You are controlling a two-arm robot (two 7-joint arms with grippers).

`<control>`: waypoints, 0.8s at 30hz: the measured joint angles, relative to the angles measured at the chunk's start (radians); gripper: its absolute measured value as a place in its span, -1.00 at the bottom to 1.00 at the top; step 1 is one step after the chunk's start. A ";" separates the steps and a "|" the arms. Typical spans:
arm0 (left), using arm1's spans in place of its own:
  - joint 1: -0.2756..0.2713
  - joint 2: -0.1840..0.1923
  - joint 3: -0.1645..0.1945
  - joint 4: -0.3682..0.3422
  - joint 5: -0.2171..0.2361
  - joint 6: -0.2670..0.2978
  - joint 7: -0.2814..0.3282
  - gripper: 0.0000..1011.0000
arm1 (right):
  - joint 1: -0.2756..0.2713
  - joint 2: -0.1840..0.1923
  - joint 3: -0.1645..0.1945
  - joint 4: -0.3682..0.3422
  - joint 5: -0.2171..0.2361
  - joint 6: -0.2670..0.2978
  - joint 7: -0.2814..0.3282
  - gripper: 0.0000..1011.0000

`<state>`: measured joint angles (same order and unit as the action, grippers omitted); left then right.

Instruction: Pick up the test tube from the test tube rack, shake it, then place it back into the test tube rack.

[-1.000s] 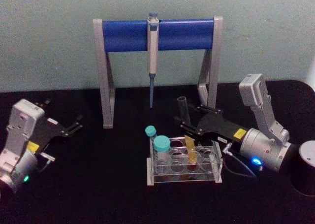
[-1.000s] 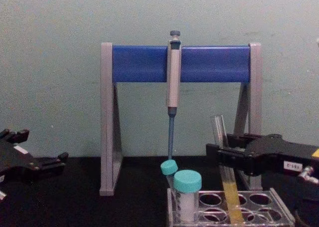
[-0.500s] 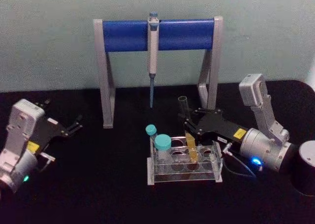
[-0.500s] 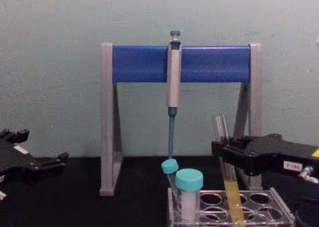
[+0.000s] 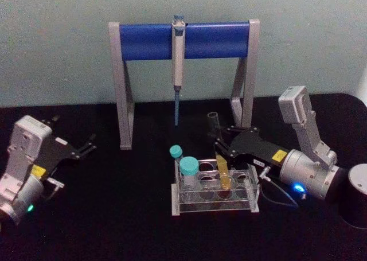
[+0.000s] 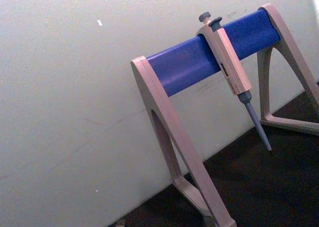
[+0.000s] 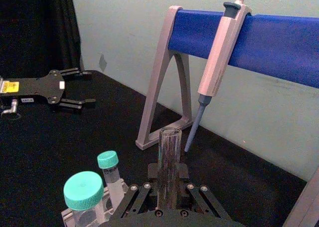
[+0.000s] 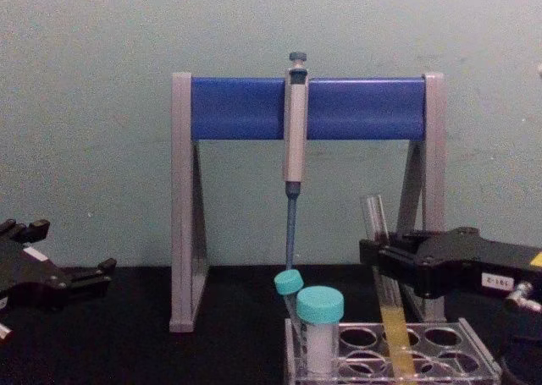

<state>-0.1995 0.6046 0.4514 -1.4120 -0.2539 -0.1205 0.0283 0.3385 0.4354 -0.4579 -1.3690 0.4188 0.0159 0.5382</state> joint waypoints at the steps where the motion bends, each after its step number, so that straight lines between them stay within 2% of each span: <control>1: 0.000 0.000 0.000 0.000 0.000 0.000 0.000 0.98 | 0.000 0.000 0.000 0.000 0.000 0.000 0.000 -0.55; 13: 0.000 0.000 0.000 0.000 0.000 0.000 0.000 0.98 | -0.009 0.006 0.007 -0.014 0.011 -0.020 0.017 -0.55; 24: 0.000 0.000 0.000 0.000 0.000 0.000 0.000 0.98 | -0.039 0.026 0.036 -0.081 0.042 -0.045 0.016 -0.55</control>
<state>-0.1995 0.6047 0.4514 -1.4120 -0.2539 -0.1205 0.0283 0.2997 0.4612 -0.4217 -1.4500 0.4609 -0.0291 0.5545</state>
